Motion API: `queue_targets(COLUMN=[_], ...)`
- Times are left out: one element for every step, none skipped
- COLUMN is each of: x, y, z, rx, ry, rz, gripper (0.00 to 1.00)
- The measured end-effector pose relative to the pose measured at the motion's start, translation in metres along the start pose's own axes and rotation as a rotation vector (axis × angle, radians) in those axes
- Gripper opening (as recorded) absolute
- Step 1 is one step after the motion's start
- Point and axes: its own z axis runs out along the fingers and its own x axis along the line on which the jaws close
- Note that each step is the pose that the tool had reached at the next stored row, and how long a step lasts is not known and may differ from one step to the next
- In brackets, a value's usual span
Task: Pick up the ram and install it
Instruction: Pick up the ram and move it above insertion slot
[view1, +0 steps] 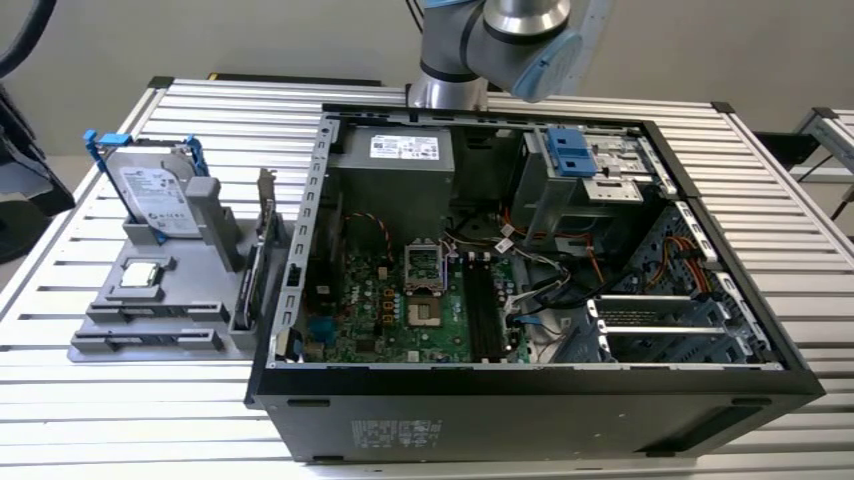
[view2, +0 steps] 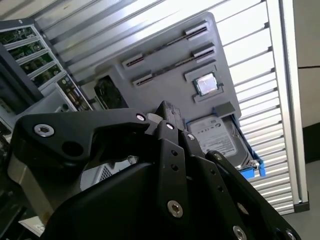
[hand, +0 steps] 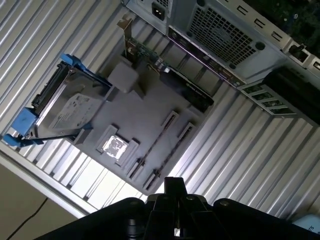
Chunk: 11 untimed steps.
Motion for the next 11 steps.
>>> queue_targets(x=[0.0,0.0001,0.0001,0.0001,0.0001,0.0002,0.0002,0.0002,0.0002,0.0002,0.0003], y=[-0.0001,-0.0001,-0.0001,-0.0001,-0.0002,-0.0002,-0.0003,-0.0003,-0.0003,-0.0004,-0.0004], z=[0.0,0.0,0.0,0.0,0.0,0.0,0.0,0.0,0.0,0.0,0.0], rx=[0.0004,0.0005,0.0007,0.0008,0.0009,0.0011,0.0013,0.0015,0.0016,0.0018,0.002], ry=[-0.0008,-0.0013,-0.0016,-0.002,-0.0024,-0.0028,-0.0032,-0.0036,-0.004,-0.0044,-0.0048], rz=[0.018,0.026,0.034,0.042,0.05,0.058,0.066,0.075,0.083,0.091,0.099], gripper=[0.0,0.0,0.0,0.0,0.0,0.0,0.0,0.0,0.0,0.0,0.0])
